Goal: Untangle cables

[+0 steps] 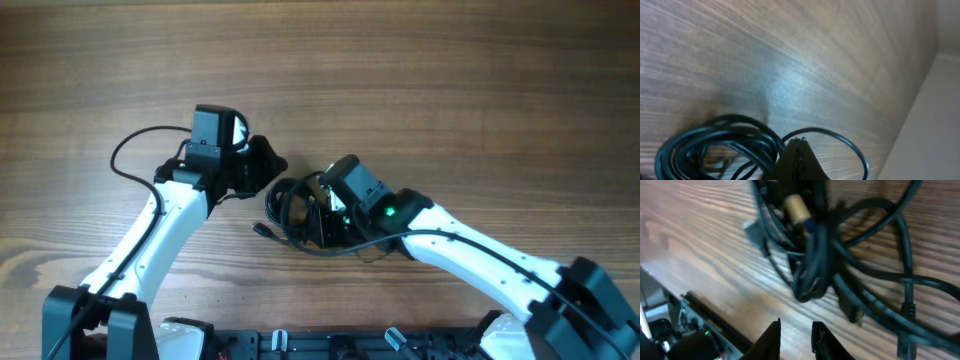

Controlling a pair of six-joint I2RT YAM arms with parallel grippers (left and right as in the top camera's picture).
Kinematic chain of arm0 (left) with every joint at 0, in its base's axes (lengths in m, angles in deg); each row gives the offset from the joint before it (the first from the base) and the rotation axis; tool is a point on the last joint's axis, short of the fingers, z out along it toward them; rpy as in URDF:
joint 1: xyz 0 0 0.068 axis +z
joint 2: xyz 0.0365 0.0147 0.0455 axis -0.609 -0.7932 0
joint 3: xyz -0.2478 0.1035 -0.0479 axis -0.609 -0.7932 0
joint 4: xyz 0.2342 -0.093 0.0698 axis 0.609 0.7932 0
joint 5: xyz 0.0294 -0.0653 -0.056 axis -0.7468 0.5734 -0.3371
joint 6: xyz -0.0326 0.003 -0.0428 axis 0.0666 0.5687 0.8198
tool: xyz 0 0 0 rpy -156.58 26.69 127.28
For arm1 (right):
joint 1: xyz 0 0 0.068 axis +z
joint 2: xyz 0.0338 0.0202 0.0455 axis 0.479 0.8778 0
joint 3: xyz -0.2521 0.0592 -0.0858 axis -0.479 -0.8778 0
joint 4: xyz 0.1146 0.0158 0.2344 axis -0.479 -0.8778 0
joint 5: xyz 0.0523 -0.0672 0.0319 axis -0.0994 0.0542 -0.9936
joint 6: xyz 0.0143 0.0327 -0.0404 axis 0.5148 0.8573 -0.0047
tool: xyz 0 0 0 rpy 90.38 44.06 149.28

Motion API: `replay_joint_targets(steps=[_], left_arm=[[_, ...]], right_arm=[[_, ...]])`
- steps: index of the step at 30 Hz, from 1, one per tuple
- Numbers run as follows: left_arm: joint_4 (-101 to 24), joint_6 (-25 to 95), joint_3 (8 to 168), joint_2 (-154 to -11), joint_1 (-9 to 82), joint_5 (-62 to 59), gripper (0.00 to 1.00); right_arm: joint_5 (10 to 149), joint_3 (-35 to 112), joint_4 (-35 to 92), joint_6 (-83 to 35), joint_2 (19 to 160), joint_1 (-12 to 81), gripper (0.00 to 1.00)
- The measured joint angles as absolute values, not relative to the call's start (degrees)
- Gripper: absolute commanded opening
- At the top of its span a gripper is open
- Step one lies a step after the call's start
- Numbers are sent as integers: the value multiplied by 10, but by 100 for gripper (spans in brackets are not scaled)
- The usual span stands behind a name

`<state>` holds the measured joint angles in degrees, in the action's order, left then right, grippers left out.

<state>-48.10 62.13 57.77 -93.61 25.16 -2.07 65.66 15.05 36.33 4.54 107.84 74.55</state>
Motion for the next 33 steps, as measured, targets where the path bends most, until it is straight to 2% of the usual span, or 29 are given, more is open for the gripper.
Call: replay_joint_targets(steps=[8, 15, 19, 22, 26, 33], left_arm=[[-471, 621, 578, -953, 207, -80, 4], [-499, 621, 578, -1020, 199, -115, 4], [-510, 622, 578, -1022, 199, -116, 4], [-512, 622, 578, -1023, 199, -117, 4], [-514, 622, 578, -1027, 199, -116, 4], [-528, 622, 578, -1063, 199, -116, 4]], right_arm=[[682, 149, 446, 57, 1156, 722, 23], [702, 180, 412, -41, 1157, 646, 28], [712, 235, 376, -145, 1159, 619, 28], [712, 316, 270, -197, 1162, 621, 32], [712, 361, 207, -236, 1162, 642, 36], [763, 360, 211, -243, 1212, 710, 35]])
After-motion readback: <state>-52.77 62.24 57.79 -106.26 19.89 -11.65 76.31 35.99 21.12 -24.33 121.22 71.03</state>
